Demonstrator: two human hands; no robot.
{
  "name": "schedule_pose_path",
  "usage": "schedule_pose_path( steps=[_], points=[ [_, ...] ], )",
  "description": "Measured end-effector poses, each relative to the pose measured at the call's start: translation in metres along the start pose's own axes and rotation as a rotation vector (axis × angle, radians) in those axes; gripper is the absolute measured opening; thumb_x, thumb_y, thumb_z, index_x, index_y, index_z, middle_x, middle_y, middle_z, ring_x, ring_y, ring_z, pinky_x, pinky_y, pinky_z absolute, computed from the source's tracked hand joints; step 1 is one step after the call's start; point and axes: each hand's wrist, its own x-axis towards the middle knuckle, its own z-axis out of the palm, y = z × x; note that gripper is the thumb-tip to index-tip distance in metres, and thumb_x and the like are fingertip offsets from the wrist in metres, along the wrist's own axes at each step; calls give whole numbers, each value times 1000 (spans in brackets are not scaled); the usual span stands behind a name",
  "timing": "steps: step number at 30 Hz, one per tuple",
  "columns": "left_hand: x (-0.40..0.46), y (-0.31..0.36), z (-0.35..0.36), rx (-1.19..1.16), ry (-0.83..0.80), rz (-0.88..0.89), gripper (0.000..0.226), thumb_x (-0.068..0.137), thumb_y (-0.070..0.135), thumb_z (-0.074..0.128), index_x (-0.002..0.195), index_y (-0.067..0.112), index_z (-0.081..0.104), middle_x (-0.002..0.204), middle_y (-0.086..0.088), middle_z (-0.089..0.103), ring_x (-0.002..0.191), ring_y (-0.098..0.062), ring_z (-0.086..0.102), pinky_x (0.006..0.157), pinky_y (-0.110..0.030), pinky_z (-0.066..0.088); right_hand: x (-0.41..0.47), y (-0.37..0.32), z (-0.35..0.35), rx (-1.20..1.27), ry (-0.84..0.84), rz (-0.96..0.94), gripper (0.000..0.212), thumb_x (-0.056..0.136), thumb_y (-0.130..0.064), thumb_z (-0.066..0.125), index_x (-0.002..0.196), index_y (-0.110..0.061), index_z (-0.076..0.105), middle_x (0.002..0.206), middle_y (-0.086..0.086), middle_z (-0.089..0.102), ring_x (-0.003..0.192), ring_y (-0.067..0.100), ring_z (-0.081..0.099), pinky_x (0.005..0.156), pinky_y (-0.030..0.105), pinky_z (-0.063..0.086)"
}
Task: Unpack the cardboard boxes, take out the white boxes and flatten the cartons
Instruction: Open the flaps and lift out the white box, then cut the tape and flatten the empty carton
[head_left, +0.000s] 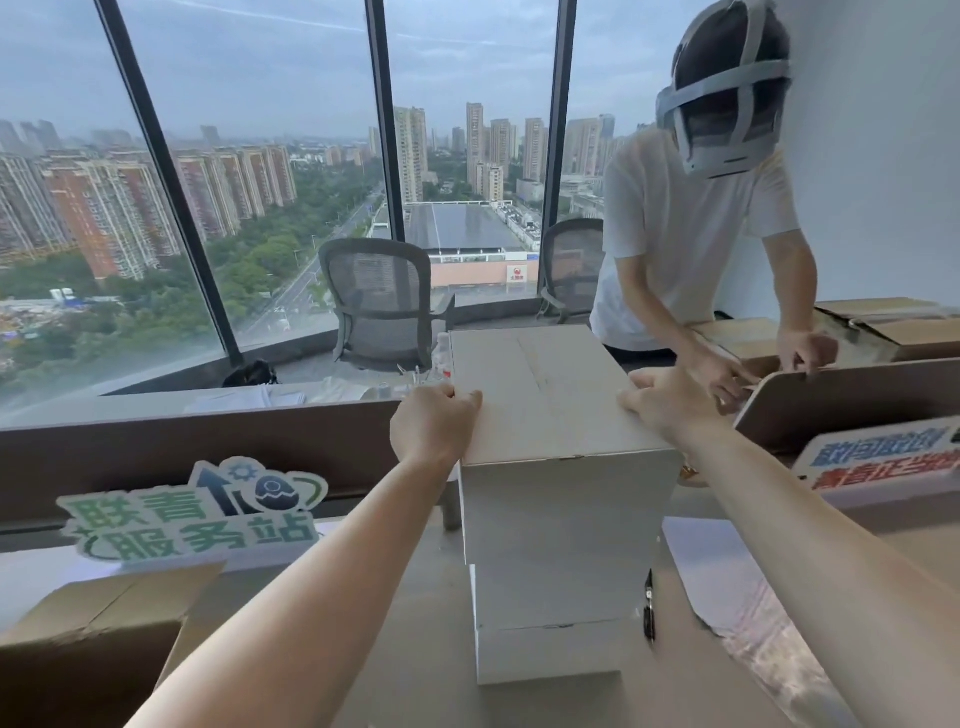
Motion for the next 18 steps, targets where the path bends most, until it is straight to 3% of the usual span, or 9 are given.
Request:
schedule_pose_path(
  steps=[5,7,8,9,11,14,18],
  points=[
    [-1,-6,-2,-91,-60,4,27,88,42,56,96,24,74,89,5,74,89,-22,67,85,-35,52,-5,-9,-3,-132,-43,-29,30,85,-25,53,58,-18,45,61,-2,51,72,26,51,63,34,32],
    [-3,-16,-4,-231,-126,2,28,88,42,56,104,26,73,95,7,74,94,-19,68,89,-39,54,-15,-20,0,-219,-10,-83,19,85,-28,49,66,-22,51,69,0,54,80,29,53,65,35,36],
    [-6,-22,-6,-325,-152,-6,31,87,42,58,108,26,73,97,7,74,94,-18,68,90,-41,55,-20,-25,4,-249,27,-137,15,85,-29,49,81,-24,62,82,3,63,90,31,56,73,37,41],
    [-10,-28,-9,-415,-170,-11,32,88,41,60,112,24,72,96,5,74,92,-17,69,88,-41,57,-28,-32,10,-263,76,-191,25,89,-29,49,105,-23,68,102,6,69,104,33,58,83,39,44],
    [-22,-40,-19,-510,-200,-3,29,93,35,62,116,18,71,92,1,72,85,-15,65,81,-37,57,-49,-50,27,-231,147,-311,39,96,-25,52,133,-16,61,132,7,63,126,29,53,99,35,41],
    [-43,-66,-43,-516,-204,28,20,96,28,61,111,20,71,98,-6,73,86,-16,66,81,-40,58,-92,-76,62,-113,98,-508,33,96,-21,55,127,-15,66,131,3,64,126,20,56,102,27,40],
    [-63,-124,-86,-427,-197,58,17,96,25,60,107,23,73,97,-1,74,86,-14,67,73,-31,56,-152,-98,123,0,46,-686,23,93,-17,61,112,-17,74,115,-2,72,107,15,66,90,25,48]
  ],
)
